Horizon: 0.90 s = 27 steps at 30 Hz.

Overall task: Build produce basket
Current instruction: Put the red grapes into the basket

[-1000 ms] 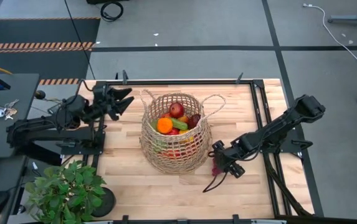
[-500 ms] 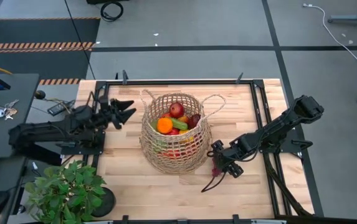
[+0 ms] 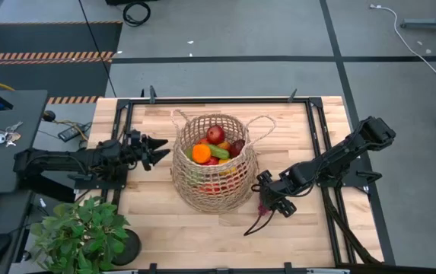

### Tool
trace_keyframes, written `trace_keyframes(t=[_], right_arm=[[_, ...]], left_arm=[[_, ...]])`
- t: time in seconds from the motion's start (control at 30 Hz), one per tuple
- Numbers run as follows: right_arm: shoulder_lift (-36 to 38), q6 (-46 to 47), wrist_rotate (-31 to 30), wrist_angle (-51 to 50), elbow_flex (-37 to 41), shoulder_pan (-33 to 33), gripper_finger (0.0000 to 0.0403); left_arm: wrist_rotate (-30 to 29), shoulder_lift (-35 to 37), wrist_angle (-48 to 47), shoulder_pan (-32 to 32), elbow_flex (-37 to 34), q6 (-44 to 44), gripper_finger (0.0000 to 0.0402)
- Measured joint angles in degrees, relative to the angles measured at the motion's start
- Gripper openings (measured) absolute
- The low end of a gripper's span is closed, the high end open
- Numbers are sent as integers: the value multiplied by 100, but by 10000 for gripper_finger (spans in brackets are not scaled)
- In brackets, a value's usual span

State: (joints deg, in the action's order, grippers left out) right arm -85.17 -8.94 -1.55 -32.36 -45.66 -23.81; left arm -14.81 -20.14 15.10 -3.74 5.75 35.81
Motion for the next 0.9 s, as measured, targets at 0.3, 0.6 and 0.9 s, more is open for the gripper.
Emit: trace_keyframes(t=[0.3, 0.6, 0.9], right_arm=[[-13, -776, 27, 114, -41, 34, 348], [-13, -865, 248, 157, 141, 82, 345], [-13, -893, 389, 233, 143, 73, 259]], left_arm=[[0, -5, -75, 153, -158, 85, 357], [-2, -6, -512, 157, -158, -70, 357], [0, -7, -1933, 174, -158, -345, 357]])
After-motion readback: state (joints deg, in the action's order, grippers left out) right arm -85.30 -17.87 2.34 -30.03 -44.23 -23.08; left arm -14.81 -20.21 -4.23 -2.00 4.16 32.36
